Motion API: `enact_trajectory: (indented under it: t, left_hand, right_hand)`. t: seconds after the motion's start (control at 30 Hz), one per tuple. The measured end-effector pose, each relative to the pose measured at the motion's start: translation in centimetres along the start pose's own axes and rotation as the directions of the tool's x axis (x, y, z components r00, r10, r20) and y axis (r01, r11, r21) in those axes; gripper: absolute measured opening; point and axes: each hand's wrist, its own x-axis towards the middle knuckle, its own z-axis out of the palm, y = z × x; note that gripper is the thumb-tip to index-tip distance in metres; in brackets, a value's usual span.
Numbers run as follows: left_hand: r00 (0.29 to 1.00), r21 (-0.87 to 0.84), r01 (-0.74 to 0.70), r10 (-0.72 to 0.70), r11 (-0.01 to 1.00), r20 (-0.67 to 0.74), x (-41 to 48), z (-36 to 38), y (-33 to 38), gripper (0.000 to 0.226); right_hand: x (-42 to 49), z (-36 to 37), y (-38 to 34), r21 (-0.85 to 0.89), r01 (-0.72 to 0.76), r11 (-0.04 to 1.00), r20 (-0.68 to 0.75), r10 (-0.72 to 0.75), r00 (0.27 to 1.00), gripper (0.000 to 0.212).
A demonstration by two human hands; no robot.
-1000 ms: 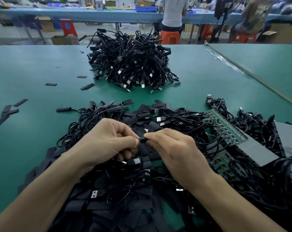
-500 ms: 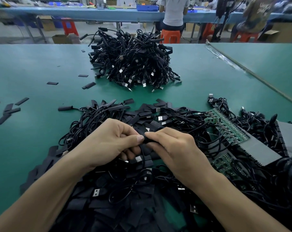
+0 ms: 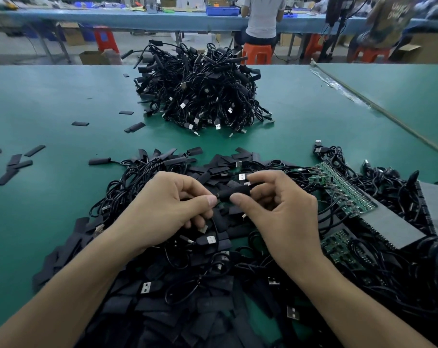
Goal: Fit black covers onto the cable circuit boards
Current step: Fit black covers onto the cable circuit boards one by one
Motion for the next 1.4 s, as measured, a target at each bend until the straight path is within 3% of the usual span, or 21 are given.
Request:
enact_trajectory:
  t: [0.37,1.13,1.23,1.4]
  left_hand:
    - [0.999,0.002,-0.004,0.004,1.0,-0.051,-0.1,0.5,-0.1,0.01]
    - [0.999,-0.017,0.008,-0.008,1.0,-0.042,-0.2,0.7,0.1,0.008]
    - [0.996,0.062,-0.054,0.058,0.997,-0.069,-0.3,0.7,0.4,0.005]
    - [0.94,0.466,-0.155,0.276,0.871,-0.202,-0.8,-0.1,1.0,0.014]
  right_hand:
    - [0.2,0.1,0.3,0.245,-0.133,0.96,0.045,0.125,0.991,0.013]
    - [0.3,0.2,-0.1,0.323,-0.204,0.924,0.102,0.18,0.978,0.009]
    - [0.5,0.1,-0.1,0.401,-0.223,0.889,0.07,0.213,0.975,0.009]
    - [0.9,-0.3,-0.3,0.496,-0.191,0.847,-0.058,0.252,0.966,0.013]
